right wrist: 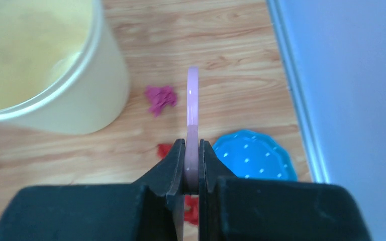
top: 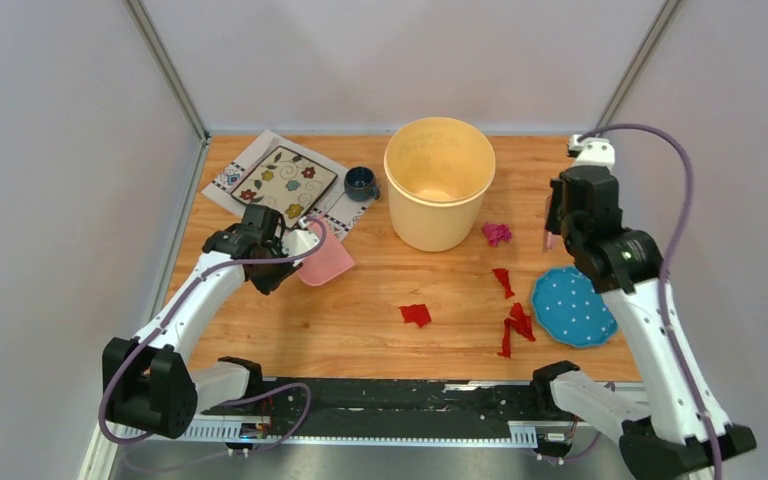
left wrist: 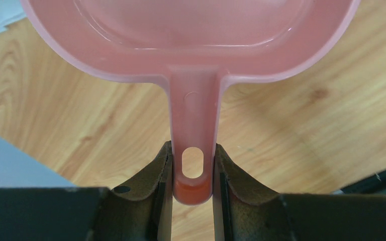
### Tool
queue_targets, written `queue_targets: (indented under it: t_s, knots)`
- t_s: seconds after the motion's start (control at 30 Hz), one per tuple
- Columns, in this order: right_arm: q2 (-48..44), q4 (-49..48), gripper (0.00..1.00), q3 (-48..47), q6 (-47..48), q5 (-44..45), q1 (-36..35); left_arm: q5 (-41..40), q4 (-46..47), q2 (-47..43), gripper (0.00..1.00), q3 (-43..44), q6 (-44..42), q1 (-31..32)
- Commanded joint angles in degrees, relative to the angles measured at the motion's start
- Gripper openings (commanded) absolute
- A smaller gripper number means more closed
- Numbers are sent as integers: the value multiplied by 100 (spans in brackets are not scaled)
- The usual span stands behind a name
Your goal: Sweep away the paper scraps from the table
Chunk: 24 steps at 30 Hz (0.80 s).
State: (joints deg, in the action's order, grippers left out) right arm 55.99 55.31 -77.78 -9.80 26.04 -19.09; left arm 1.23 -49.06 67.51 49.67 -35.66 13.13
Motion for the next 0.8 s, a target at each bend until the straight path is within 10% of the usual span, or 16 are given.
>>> queue_targets:
  t_s: [0.0, 0.13, 0.47, 0.77]
  knots:
    - [999, -1959, 0, 806, 1485, 252, 423, 589, -640, -35, 0, 8, -37, 181]
    - [1861, -3612, 0, 880, 2430, -378, 696, 457, -631, -158, 0, -300, -108, 296]
    - [3945, -2597, 0, -712, 1491, -2821, 1268, 351, -420, -150, 0, -467, -108, 296]
    - [2886, -1436, 0, 586, 418, -3043, 1031, 377, -341, 104, 0, -309, -231, 305]
